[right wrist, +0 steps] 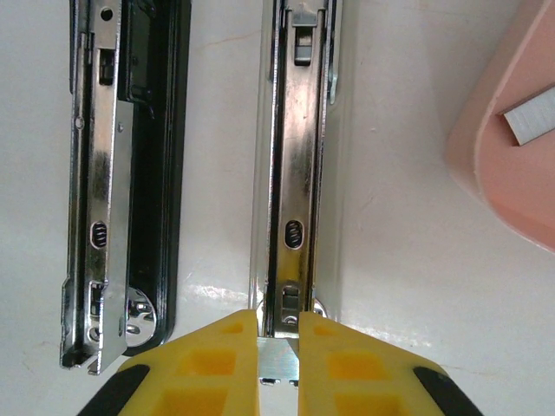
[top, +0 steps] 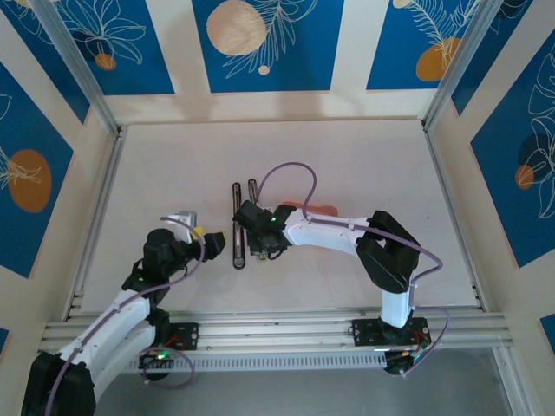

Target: Load the staples into the stapler

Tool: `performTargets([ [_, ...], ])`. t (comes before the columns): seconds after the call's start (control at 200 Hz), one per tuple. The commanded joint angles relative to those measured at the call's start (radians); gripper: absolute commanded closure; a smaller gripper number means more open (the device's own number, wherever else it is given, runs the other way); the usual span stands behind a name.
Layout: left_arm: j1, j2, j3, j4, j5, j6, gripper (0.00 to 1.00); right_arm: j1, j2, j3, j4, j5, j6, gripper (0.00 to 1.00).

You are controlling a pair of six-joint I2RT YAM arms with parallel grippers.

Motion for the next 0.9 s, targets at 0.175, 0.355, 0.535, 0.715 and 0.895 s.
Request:
performTargets([
  [0.175, -0.009, -0.010, 0.002, -0.006, -0.004, 0.017, 0.14, -0.009, 0.011, -0.017, -0.026, -0.002, 0.004, 0.86],
  [0.355, -0.009, -0.010, 0.001, -0.006, -0.003, 0.018, 0.15, -0.009, 0.025, -0.013, -0.021, -0.017, -0.001, 0.86],
  [0.535, -0.009, -0.010, 0.001, -0.006, -0.003, 0.018, 0.14, -0.007, 0.029, -0.015, -0.024, -0.027, -0.007, 0.86],
  [0.715, -0.009, -0.010, 0.000, -0.007, -0.004, 0.018, 0.15, -0.003, 0.027, -0.018, -0.038, -0.024, -0.013, 0.86],
  [0.895, -0.008, -0.010, 0.000, -0.006, -0.003, 0.018, 0.15, 0.006, 0.023, -0.018, -0.053, -0.016, -0.013, 0.86],
])
